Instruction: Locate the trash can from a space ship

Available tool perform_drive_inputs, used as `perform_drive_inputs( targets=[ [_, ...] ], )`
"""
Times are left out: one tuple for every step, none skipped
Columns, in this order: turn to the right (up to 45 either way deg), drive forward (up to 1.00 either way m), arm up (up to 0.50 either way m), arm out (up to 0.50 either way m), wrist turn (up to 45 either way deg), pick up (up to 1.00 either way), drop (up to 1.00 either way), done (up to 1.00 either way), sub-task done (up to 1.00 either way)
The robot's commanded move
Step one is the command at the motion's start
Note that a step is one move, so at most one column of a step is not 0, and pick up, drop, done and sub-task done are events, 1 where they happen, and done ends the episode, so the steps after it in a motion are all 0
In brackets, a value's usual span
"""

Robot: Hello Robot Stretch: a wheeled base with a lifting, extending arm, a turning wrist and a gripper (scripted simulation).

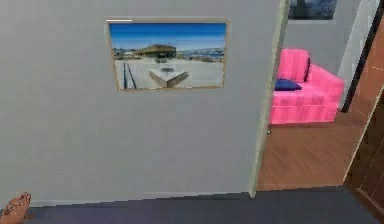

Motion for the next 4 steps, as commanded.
perform_drive_inputs(
  targets=[
    [-9.0,0.00,0.00,0.00,0.0,0.00,0.00,0.00,0.00],
    [0.0,0.40,0.00,0.00,0.0,0.00,0.00,0.00,0.00],
    [-36.0,0.00,0.00,0.00,0.0,0.00,0.00,0.00,0.00],
    [0.0,0.30,0.00,0.00,0.0,0.00,0.00,0.00,0.00]
  ],
)
